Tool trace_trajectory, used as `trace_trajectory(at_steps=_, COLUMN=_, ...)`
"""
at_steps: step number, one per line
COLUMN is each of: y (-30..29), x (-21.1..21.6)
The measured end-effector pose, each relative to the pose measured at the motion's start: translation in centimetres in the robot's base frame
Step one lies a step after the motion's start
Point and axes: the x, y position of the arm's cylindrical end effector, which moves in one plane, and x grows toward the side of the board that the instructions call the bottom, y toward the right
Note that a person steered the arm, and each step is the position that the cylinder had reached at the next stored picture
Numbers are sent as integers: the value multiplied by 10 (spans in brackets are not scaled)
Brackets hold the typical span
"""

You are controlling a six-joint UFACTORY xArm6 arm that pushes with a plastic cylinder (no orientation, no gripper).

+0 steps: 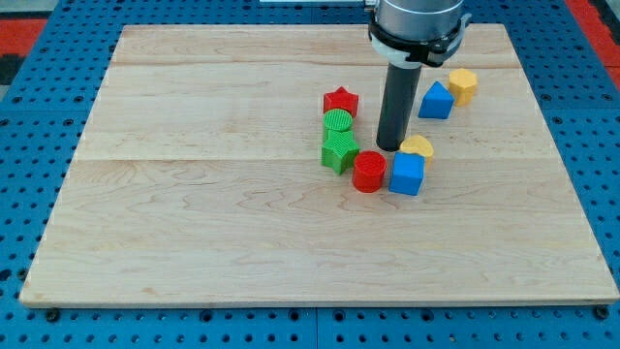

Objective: Move blue triangle from yellow hexagon

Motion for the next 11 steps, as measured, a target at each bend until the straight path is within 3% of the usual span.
trace_trajectory(at_steps=5, y=27, x=-22)
trace_trajectory(at_steps=7, y=95, x=-42)
trace_trajectory(at_steps=9, y=183, x=-99)
trace_trajectory(at_steps=11, y=144, x=-131)
